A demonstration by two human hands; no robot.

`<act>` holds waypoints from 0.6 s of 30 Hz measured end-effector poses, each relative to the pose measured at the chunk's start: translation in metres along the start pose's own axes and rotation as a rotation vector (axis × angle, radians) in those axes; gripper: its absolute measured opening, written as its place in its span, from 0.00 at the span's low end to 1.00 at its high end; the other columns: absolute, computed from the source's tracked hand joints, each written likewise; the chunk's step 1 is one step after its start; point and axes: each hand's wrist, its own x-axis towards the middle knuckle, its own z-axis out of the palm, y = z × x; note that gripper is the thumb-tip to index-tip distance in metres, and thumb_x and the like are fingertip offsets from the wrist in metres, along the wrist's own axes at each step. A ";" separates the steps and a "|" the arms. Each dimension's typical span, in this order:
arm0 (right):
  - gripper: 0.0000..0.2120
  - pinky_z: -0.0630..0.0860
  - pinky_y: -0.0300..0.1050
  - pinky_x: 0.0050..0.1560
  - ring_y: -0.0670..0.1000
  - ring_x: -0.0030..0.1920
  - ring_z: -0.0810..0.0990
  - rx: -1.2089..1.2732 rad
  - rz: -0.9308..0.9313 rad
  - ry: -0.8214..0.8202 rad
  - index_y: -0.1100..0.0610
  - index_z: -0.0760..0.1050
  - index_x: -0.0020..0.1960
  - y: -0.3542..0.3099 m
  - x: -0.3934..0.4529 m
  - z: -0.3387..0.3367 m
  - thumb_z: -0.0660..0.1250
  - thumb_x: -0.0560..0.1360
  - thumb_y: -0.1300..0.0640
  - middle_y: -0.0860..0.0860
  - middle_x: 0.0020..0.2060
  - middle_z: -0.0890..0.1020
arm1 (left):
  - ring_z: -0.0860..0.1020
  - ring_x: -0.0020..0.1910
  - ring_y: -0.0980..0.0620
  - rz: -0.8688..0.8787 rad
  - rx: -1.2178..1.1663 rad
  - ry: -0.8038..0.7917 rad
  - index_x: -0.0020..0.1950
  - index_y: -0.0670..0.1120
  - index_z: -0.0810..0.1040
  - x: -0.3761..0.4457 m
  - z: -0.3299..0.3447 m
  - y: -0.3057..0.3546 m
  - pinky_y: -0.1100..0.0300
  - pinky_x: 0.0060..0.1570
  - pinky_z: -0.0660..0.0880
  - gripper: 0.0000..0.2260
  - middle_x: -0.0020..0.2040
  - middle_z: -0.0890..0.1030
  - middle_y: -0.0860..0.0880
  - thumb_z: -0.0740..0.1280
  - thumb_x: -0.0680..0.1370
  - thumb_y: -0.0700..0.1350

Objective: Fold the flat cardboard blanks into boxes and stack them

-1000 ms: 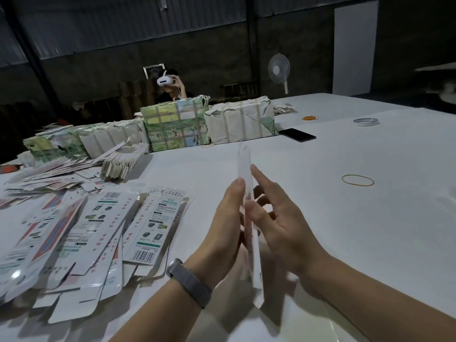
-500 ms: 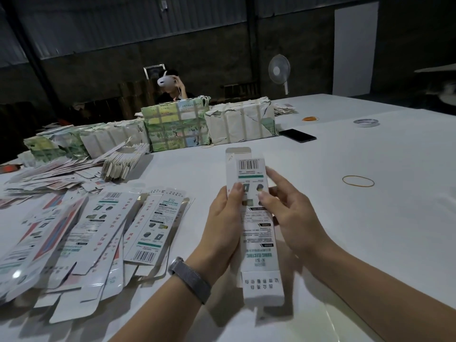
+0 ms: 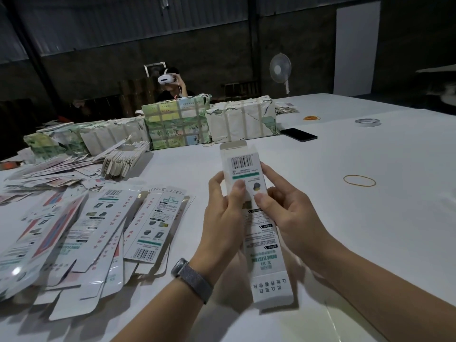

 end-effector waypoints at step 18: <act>0.33 0.79 0.51 0.60 0.43 0.58 0.81 -0.302 0.023 -0.103 0.36 0.47 0.79 0.000 -0.012 0.012 0.56 0.77 0.39 0.38 0.64 0.78 | 0.85 0.53 0.48 -0.022 -0.134 -0.005 0.72 0.49 0.71 -0.007 0.005 0.003 0.56 0.47 0.82 0.33 0.56 0.84 0.46 0.49 0.78 0.69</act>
